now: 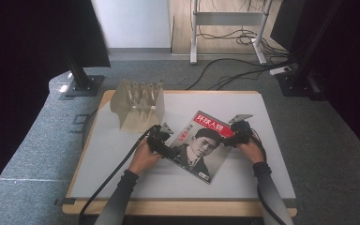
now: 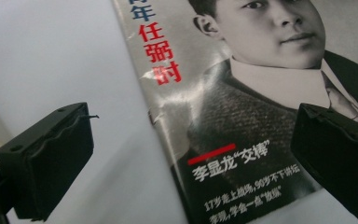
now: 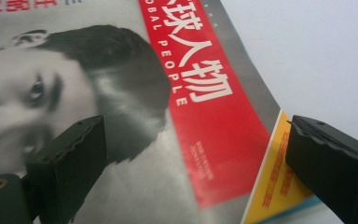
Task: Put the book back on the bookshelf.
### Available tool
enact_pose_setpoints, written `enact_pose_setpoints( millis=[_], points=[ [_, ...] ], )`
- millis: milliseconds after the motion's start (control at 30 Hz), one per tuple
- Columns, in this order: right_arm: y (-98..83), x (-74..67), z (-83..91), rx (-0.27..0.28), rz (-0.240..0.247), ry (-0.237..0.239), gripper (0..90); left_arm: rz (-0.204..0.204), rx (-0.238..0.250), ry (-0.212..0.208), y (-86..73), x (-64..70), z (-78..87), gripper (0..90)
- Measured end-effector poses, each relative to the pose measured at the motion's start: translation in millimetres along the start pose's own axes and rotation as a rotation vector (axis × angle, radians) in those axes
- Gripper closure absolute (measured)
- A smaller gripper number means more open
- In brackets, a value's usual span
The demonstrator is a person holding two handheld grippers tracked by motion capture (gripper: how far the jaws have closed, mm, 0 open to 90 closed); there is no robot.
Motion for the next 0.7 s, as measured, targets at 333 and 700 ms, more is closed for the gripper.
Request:
enact_pose_setpoints(
  millis=[333,700],
  points=[
    [10.2,14.1,-21.5,-0.022,-0.042,0.014,2.5,-0.016,-0.026,-0.008,-2.9,8.5,-23.7,0.0],
    [6.1,16.7,-21.1,-0.017,-0.042,0.093,3.4,0.002,0.002,-0.052,-6.7,21.0,-27.3,0.0]
  ],
)
Point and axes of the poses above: each handheld gripper's, and its own axes: z roughly backward along the jaws, y roughly out of its top, x roughly to its right, the point moved 10 cm from there along -z, roughly forward along the jaws, and after that the axes turned 9 degrees about -x, right-handed, at the moved point
